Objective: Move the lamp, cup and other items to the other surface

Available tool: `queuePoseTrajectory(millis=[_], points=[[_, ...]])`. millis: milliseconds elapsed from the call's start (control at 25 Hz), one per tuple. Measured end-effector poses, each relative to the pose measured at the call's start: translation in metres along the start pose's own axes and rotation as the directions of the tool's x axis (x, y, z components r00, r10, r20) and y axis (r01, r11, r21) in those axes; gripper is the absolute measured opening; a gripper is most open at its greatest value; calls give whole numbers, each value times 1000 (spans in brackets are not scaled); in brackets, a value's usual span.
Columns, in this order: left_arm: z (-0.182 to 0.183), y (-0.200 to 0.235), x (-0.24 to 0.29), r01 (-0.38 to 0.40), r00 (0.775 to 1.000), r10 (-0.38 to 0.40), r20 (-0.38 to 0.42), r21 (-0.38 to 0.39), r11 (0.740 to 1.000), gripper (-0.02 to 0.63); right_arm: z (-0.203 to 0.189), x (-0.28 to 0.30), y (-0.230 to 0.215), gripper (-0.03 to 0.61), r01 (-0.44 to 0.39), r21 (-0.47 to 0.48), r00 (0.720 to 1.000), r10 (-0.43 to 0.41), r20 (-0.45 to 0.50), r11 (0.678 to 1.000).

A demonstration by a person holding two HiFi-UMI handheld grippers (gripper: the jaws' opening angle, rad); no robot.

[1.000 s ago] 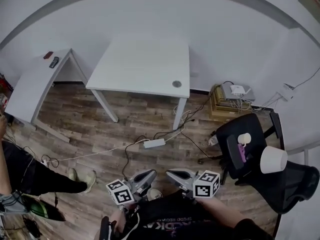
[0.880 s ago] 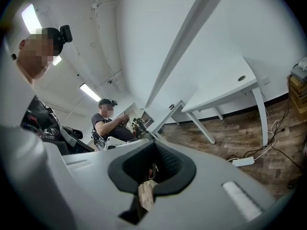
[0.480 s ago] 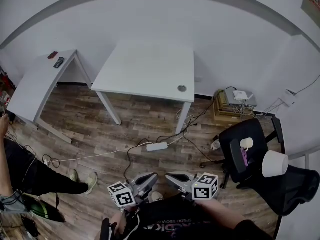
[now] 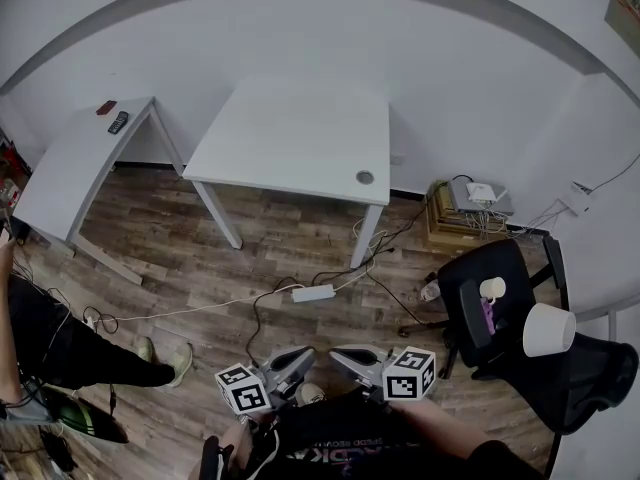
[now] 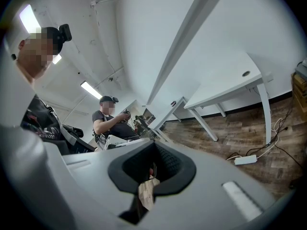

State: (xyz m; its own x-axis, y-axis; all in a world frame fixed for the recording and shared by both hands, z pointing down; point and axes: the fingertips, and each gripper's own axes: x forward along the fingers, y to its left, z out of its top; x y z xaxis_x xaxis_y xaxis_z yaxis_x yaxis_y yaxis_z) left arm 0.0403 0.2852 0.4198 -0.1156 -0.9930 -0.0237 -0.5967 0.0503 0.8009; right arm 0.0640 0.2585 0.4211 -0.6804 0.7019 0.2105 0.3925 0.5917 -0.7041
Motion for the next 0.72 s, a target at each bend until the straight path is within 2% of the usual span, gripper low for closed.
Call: queuePoseTrajectory(millis=[720], points=[[-8,-6,2,5,1000,-5,-21,8,1000,0,-4,-10,-3,3,11,27,1000,-11,23,1000]])
